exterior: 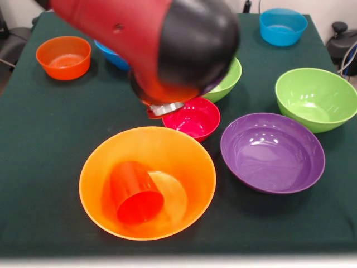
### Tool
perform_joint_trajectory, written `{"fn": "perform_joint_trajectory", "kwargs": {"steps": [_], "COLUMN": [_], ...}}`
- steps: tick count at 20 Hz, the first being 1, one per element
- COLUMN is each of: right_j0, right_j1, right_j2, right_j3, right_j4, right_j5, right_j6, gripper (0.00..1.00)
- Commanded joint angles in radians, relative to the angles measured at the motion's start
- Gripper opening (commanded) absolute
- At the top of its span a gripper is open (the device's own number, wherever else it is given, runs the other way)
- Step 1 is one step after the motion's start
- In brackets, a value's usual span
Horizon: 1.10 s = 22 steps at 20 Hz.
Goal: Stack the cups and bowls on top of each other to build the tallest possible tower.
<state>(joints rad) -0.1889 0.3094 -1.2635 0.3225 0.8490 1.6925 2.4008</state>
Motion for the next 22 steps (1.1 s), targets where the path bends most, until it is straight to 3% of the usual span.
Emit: {"fn": "perform_joint_trajectory", "kwargs": {"steps": [1,4,9,22], "right_j0": [-0.041,-0.066,-0.130,-0.182], "right_j1": [0.065,0.072,0.067,0.086], "right_j2": [-0.040,-0.101,-0.288,-0.592], "right_j3": [-0.155,-0.187,-0.261,-0.264], "right_j4": [0.096,0.144,0.293,0.571], "right_j5": [0.126,0.128,0.160,0.136], "right_j6": [0.164,0.171,0.170,0.143], "gripper": [1.00,1.00,1.00,1.00]}}
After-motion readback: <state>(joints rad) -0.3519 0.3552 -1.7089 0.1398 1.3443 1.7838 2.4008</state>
